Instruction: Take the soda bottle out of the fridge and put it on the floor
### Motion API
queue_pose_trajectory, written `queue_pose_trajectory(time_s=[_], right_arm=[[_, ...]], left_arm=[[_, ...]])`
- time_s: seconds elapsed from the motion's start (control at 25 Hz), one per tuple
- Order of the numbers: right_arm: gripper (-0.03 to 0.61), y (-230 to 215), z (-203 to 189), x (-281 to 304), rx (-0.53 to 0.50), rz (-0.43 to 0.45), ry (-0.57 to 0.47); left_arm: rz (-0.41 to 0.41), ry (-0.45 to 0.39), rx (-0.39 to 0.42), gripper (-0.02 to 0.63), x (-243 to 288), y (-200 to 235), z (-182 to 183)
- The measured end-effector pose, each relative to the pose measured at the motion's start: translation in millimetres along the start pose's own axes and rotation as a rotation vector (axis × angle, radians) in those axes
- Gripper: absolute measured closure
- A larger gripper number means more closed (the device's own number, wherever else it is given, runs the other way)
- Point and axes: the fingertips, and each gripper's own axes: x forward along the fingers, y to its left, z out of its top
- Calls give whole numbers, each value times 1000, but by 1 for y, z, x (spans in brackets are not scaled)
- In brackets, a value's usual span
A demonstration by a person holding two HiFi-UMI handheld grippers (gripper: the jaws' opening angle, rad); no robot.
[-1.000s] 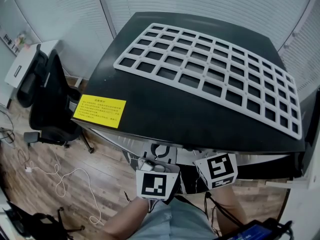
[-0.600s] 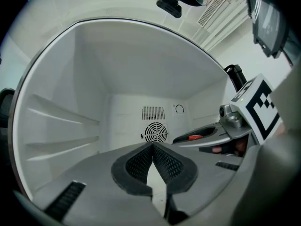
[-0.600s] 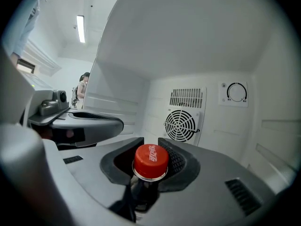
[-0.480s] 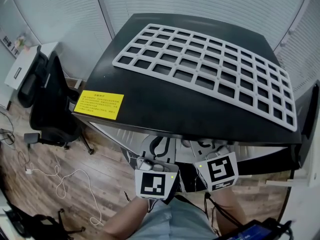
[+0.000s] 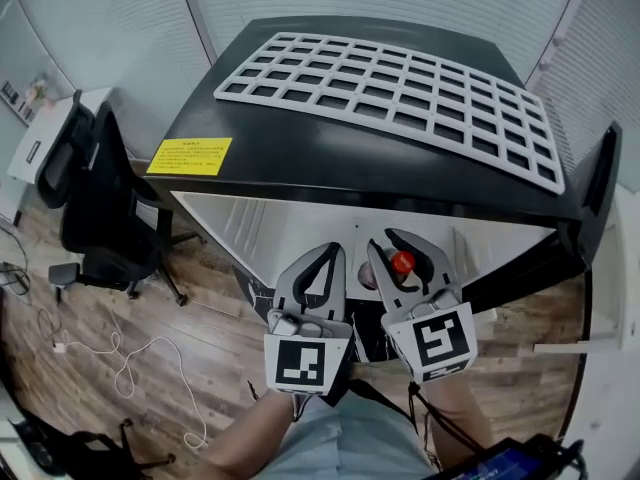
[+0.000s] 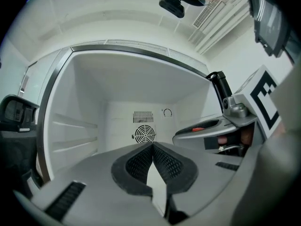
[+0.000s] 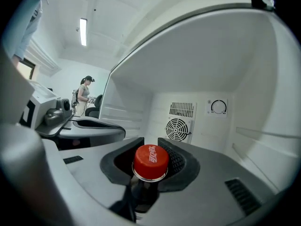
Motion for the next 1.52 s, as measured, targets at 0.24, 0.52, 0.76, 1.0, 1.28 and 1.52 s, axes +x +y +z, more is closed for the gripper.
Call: queue_pose_trajectory(time_s=[0.24, 0.52, 0.76, 1.0, 1.28, 1.52], right_arm=[[476, 22, 1, -33, 13, -29, 9], [476, 31, 9, -77, 34, -121, -29], [476, 41, 9, -114, 59, -270, -34], [477, 79, -2, -149, 110, -375, 45], [477, 117, -4, -206, 149, -542, 40], [477, 136, -19, -278, 163, -723, 30]], left_arm=[[-21, -20, -8, 603, -25, -3, 8], [-127, -24, 18, 601, -39, -29, 15], [-276, -48, 17, 603, -58, -52, 19], [-404, -98, -1, 601, -98, -60, 34], [-589, -90, 9, 601, -148, -91, 29], [-785, -86, 10, 601, -186, -160, 21]])
